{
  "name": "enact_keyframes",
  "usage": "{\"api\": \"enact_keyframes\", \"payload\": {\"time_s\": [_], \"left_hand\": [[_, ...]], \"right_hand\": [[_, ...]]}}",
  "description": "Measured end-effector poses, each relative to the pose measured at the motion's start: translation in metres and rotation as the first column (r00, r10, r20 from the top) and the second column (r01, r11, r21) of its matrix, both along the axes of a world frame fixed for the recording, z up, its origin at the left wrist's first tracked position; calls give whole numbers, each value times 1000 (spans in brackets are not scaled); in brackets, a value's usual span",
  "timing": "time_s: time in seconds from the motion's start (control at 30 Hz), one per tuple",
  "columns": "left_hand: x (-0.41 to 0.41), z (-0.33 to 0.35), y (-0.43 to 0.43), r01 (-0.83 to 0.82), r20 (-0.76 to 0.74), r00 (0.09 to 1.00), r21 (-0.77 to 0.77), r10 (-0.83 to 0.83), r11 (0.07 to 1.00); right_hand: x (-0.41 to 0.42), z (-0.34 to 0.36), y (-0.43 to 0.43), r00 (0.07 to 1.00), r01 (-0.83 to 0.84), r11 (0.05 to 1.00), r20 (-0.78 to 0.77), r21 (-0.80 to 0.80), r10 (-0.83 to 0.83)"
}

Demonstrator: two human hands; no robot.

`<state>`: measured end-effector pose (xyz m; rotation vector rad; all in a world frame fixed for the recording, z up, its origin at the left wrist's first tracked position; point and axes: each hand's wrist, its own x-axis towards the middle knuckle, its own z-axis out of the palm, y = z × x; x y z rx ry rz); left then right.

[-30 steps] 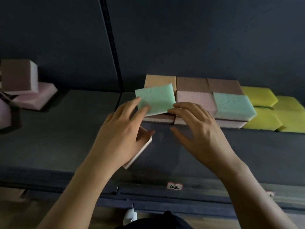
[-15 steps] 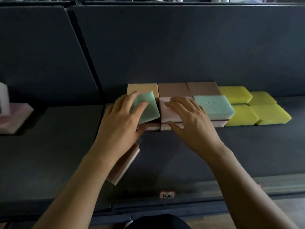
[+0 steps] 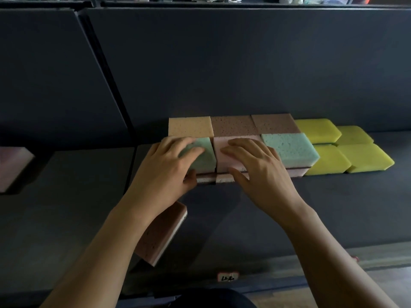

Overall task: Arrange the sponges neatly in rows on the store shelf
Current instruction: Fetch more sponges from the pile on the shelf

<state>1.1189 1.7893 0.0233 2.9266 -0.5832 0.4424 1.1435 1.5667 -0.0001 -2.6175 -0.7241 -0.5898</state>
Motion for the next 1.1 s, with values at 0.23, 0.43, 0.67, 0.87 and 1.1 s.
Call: {"api": "enact_keyframes", "payload": {"time_s": [0.23,0.43,0.67,0.87,1.1], "left_hand": [[-2,-3,3,107,72,992,-20,-105,994],[-1,-6,4,106,3,994,-99,-107,989],[0,-6,3,107,55,993,-90,-102,990],[2,-7,-4,51,29,998,-39,-50,998],[1,-5,-12,-29,1,1000,-1,29,1000]], "right_hand": [[0,0,-1,1000,-5,1000,3,-3,5],[-2,0,-2,1000,2,999,-3,-52,-2],[4,-3,-1,1000,1,998,13,-69,0],[4,-5,-2,999,-21,998,25,-64,23],[2,-5,-4,999,-21,998,36,-66,23]]}}
